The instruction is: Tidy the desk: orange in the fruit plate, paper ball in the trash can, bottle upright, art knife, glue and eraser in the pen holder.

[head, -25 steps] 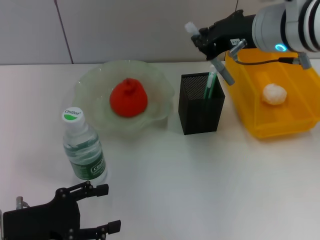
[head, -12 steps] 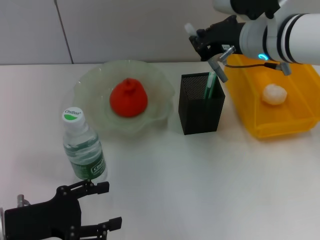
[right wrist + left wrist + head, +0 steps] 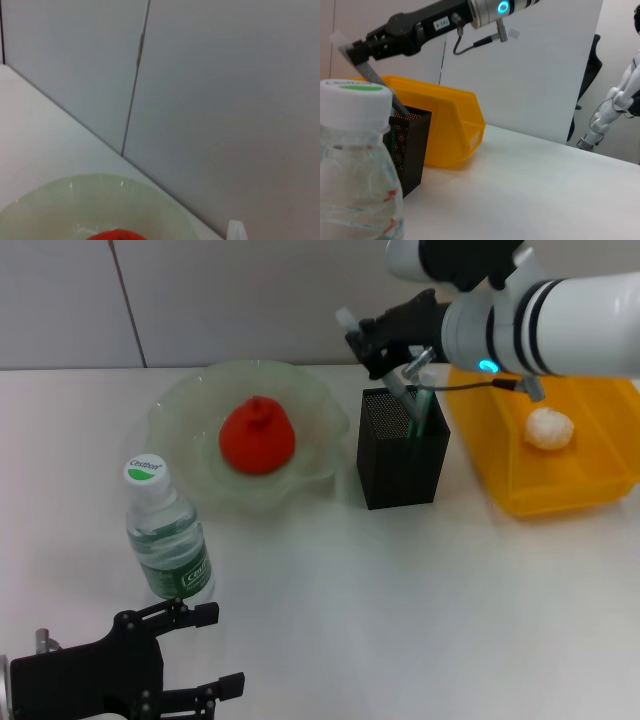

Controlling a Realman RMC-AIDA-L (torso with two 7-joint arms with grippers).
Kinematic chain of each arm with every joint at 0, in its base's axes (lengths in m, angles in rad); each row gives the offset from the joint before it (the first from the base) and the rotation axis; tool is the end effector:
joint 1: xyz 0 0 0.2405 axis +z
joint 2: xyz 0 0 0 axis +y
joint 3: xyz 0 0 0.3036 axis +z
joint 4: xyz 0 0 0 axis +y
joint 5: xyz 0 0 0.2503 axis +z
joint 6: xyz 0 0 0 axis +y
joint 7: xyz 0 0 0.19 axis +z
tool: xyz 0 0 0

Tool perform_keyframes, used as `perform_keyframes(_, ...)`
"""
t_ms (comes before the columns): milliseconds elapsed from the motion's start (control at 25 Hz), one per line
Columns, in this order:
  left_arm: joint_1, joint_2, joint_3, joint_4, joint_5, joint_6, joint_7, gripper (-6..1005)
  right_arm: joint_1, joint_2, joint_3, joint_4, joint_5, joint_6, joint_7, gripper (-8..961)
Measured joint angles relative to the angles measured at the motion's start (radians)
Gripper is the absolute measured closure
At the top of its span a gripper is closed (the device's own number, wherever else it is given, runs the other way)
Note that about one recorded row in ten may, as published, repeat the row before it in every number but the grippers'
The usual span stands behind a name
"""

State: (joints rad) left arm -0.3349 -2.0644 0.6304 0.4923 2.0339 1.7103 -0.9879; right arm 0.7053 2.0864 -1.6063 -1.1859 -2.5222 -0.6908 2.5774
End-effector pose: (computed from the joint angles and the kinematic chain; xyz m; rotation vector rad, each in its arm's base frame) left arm -0.3659 0.2911 -0.0804 -2.7550 -0.4912 -0.7976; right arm 0.1169 0.5303 -0.0990 -2.3364 0.4225 0.1216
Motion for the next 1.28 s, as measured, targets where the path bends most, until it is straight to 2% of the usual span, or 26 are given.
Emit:
perform_keyframes(160, 0.001, 0.001, 0.0, 0.0, 0.0, 0.0, 0.0, 135, 0.015, 0.002, -0.008, 0.055, 0.037, 0.01, 0.006, 812)
perform_keyframes(600, 0.002, 0.001, 0.0, 0.0, 0.0, 0.0, 0.002, 135, -0.022, -0.001, -0.005, 0.042, 0.063, 0.013, 0.007, 711)
perform_keyframes(760, 0.001, 0.001, 0.0, 0.0, 0.0, 0.0, 0.002, 135, -0.047, -0.002, -0.005, 0.006, 0.064, 0.011, 0.008, 625)
perform_keyframes(920, 0.001, 0.001, -0.001, 0.0, -0.003, 0.0, 0.002, 135, -0.123, -0.003, -0.004, -0.11, 0.063, -0.013, 0.008, 538)
perform_keyframes(1000, 0.002, 0.002, -0.02, 0.0, -0.011, 0.001, -0.001, 135, -0.203, -0.004, -0.002, -0.234, 0.069, -0.069, 0.007, 495)
perform_keyframes(1040, 0.002, 0.003, -0.026, 0.0, -0.011, 0.003, -0.003, 135, -0.203, -0.004, -0.002, -0.234, 0.069, -0.069, 0.007, 484)
perform_keyframes(1120, 0.003, 0.008, -0.037, 0.002, -0.012, 0.011, -0.011, 135, -0.263, -0.005, 0.001, -0.31, 0.102, -0.118, -0.023, 463)
perform_keyframes(1160, 0.003, 0.009, -0.039, 0.003, -0.013, 0.015, -0.013, 135, -0.292, -0.006, 0.01, -0.339, 0.139, -0.157, -0.062, 452)
perform_keyframes(1200, 0.004, 0.013, -0.042, 0.007, -0.013, 0.027, -0.024, 135, -0.352, -0.006, 0.043, -0.379, 0.242, -0.251, -0.186, 441)
perform_keyframes(1240, 0.004, 0.013, -0.042, 0.007, -0.013, 0.027, -0.024, 135, -0.352, -0.006, 0.043, -0.379, 0.242, -0.251, -0.186, 430)
perform_keyframes(1280, 0.003, 0.015, -0.042, 0.008, -0.013, 0.035, -0.037, 135, -0.402, -0.005, 0.083, -0.394, 0.369, -0.352, -0.315, 420)
